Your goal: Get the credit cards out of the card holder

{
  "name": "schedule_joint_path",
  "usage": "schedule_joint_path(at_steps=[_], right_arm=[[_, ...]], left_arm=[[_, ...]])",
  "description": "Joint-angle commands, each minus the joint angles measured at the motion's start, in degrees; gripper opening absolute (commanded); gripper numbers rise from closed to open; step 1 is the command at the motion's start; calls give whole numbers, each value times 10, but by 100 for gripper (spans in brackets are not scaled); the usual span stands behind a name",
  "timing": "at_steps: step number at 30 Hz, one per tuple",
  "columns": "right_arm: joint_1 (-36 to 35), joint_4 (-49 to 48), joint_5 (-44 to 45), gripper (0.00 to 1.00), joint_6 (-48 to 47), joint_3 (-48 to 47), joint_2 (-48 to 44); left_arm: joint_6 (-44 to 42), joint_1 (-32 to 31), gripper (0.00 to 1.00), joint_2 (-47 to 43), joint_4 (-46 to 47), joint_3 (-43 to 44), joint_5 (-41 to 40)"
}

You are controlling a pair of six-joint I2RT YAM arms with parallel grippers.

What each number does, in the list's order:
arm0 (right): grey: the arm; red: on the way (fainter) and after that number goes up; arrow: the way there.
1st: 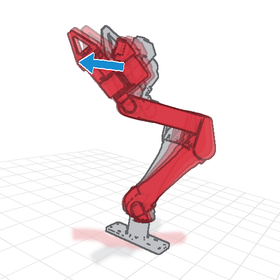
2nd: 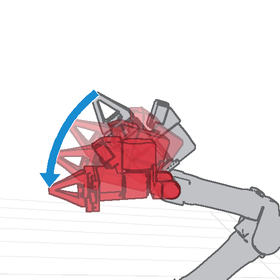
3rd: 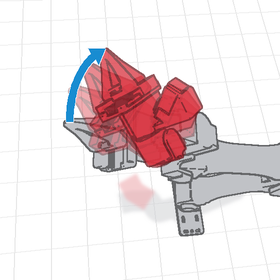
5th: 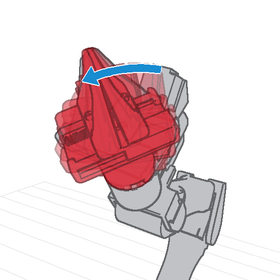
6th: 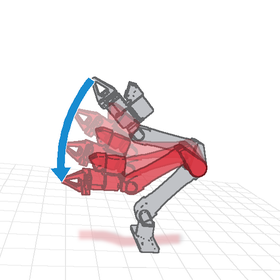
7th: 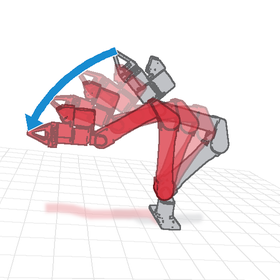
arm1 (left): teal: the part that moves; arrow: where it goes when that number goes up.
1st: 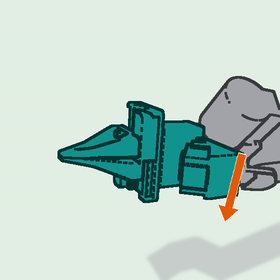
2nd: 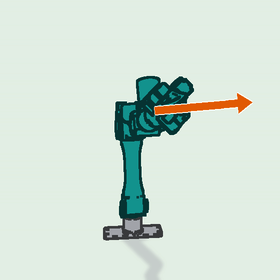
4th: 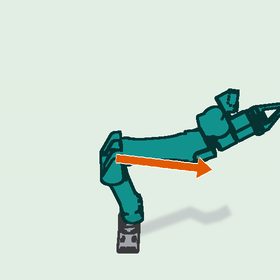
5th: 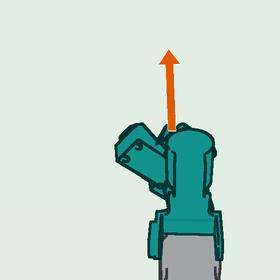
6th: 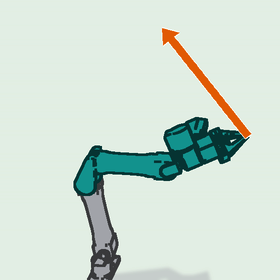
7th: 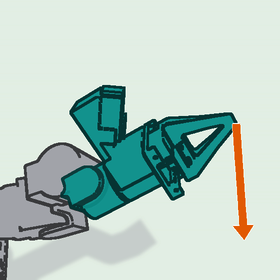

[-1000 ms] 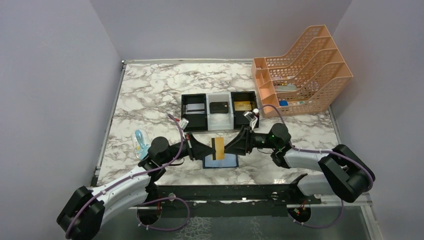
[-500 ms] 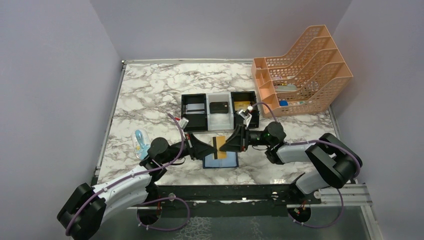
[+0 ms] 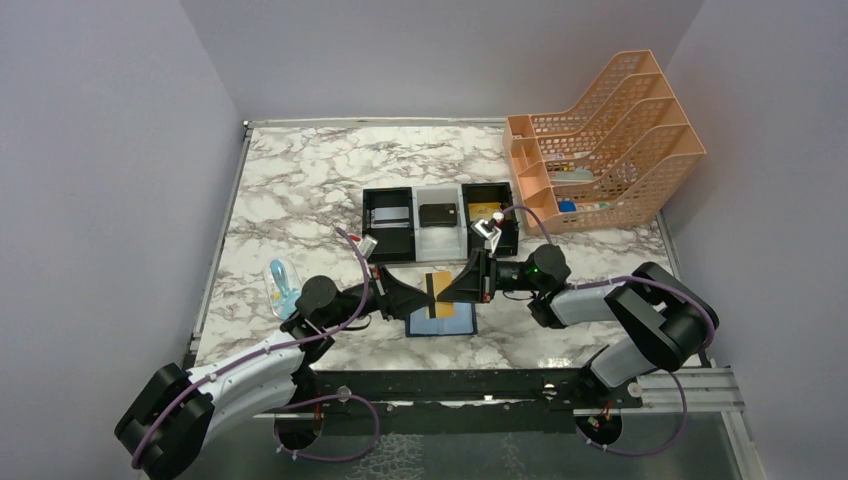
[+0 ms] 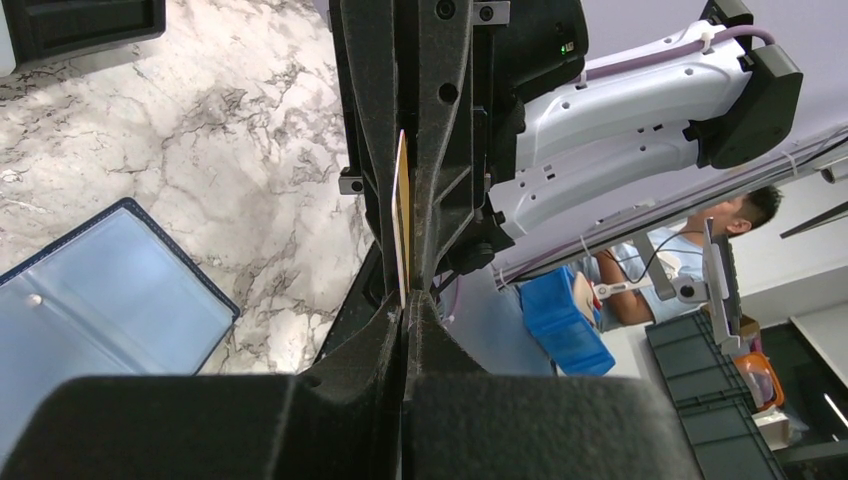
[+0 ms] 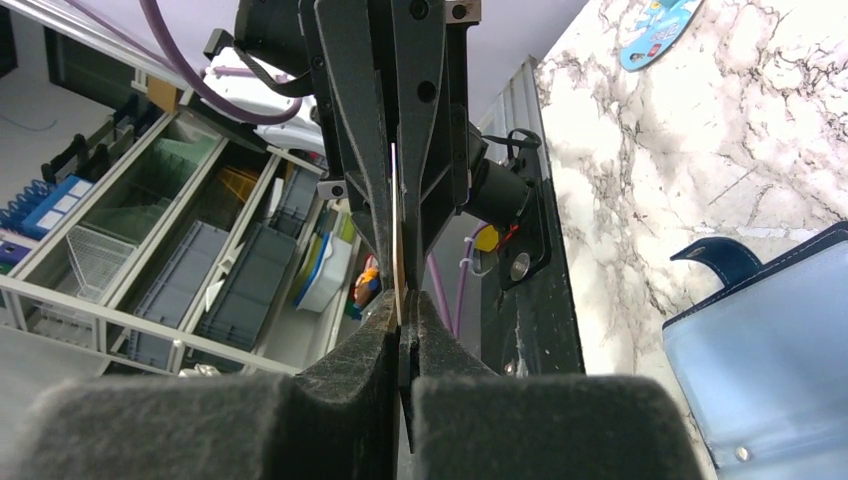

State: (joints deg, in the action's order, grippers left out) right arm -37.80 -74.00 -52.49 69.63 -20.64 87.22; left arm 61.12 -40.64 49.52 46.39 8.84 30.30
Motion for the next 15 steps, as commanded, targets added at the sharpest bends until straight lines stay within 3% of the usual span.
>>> schedule_joint_path(at_steps=[1,7,10,15], right_arm=[[-2,-26,-5,1,0,-3,3],[-3,-1,2,1,-14,1,-12],[-2,64,22,1,-50,-1,-42],[-1,217,87,1,-127,-6,-113]], left_arm=[[3,-3,0,-2,29,-10,-11],[4,-3,2,-10,28,-24,-17],[-5,-3,36,-21,14,-25,-14],[-45,-3,75,-45,-86,0,-24]])
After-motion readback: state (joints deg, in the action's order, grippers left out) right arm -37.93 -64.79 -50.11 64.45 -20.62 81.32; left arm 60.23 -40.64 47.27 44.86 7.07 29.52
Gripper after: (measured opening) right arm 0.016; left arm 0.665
